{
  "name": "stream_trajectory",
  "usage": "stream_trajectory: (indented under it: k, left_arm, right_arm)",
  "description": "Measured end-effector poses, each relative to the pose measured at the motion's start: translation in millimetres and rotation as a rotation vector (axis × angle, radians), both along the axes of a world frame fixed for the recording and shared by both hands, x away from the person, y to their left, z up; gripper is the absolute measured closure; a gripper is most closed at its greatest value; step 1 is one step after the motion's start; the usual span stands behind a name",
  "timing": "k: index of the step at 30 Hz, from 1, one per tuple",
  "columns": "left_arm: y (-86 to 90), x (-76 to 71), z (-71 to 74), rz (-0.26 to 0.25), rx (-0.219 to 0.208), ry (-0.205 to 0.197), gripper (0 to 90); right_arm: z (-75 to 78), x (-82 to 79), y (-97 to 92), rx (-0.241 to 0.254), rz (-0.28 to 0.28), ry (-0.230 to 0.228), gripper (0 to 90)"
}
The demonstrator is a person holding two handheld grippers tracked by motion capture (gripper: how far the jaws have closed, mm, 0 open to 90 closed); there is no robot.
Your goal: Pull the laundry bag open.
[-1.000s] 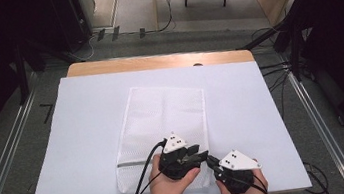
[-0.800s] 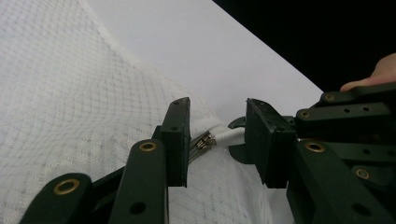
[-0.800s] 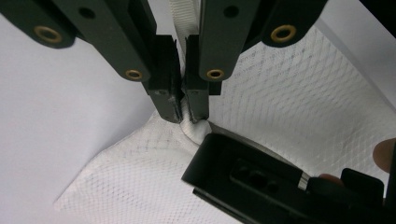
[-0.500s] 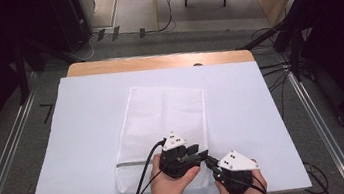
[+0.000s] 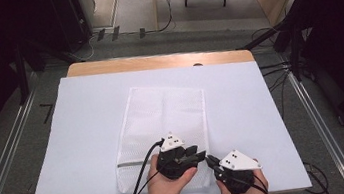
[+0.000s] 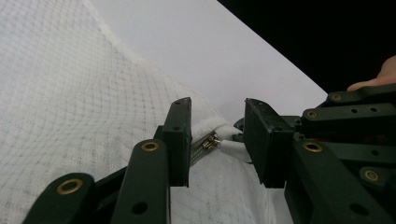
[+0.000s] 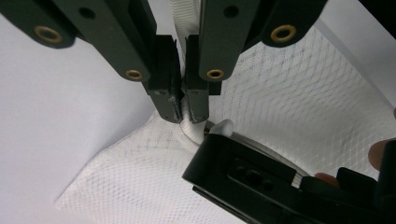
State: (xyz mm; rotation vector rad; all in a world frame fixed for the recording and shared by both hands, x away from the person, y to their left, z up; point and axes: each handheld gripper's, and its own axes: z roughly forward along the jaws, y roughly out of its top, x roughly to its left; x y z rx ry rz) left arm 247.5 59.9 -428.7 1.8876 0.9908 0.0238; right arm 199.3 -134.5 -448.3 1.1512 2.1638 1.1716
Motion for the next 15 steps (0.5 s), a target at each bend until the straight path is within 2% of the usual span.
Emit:
stream_trajectory:
  k: [11, 15]
  left_arm:
    - [11.1, -0.5, -7.2, -0.052, -0.044, 0.036, 75.9]
    - [13.3, -0.6, -11.1, -0.069, -0.033, 0.046, 76.8]
  right_arm:
    - [1.0, 0.2, -1.5, 0.011, -0.007, -0.004, 87.5]
    - [1.3, 0.1, -1.4, 0.011, -0.007, -0.005, 87.4]
